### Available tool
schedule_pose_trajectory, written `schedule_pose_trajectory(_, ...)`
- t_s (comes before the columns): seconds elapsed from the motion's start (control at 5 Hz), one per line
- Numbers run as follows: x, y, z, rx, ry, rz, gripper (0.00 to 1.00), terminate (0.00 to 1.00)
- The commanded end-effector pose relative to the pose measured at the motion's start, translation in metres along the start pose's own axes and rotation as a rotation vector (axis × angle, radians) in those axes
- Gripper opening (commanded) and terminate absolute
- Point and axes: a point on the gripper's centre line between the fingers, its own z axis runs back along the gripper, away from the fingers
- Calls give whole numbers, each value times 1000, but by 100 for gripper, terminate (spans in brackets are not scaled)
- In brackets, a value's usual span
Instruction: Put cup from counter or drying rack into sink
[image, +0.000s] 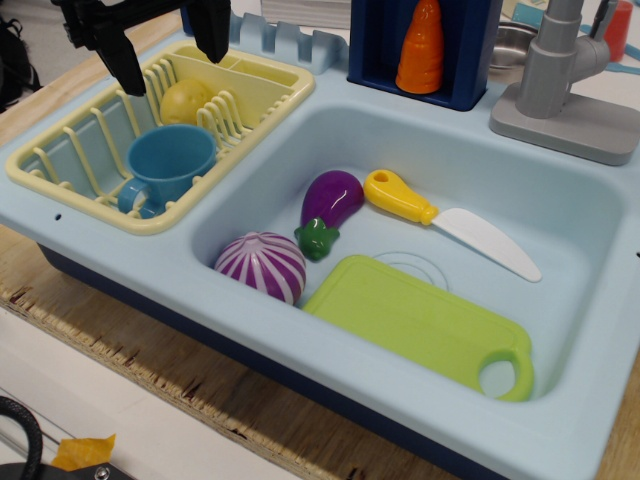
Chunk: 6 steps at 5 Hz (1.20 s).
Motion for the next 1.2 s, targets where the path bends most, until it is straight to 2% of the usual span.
schedule_pose_trajectory(0.0, 0, 0, 0, 0, 0, 0, 100, 0)
schedule_pose_trajectory(0.2, -7, -2, -23, 63, 24, 32, 100, 0)
schedule_pose_trajectory(0.4, -12, -3, -38, 95, 33, 32, 100, 0)
schedule_pose_trajectory(0.8, -19, -1, -66, 85, 71, 17, 100, 0)
schedule_pose_trajectory(1.0, -21, -1, -69, 64, 64, 25, 0, 0)
